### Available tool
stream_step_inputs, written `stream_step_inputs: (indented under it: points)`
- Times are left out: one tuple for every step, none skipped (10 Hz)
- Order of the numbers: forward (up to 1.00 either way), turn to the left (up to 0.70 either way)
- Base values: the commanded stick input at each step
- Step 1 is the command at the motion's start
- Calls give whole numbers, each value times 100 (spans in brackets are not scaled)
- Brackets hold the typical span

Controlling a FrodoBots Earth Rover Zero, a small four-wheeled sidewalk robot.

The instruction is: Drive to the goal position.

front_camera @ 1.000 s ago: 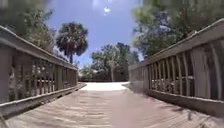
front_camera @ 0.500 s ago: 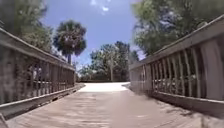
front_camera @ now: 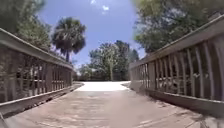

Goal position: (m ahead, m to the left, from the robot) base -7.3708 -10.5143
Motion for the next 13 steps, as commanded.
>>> stream_step_inputs:
  points:
    - [45, 0]
    - [45, 0]
    - [45, 0]
    - [45, 0]
    - [45, 0]
    - [45, 0]
    - [45, 0]
    - [45, 0]
    - [45, 0]
    - [45, 0]
    - [45, 0]
    - [45, 0]
    - [45, 0]
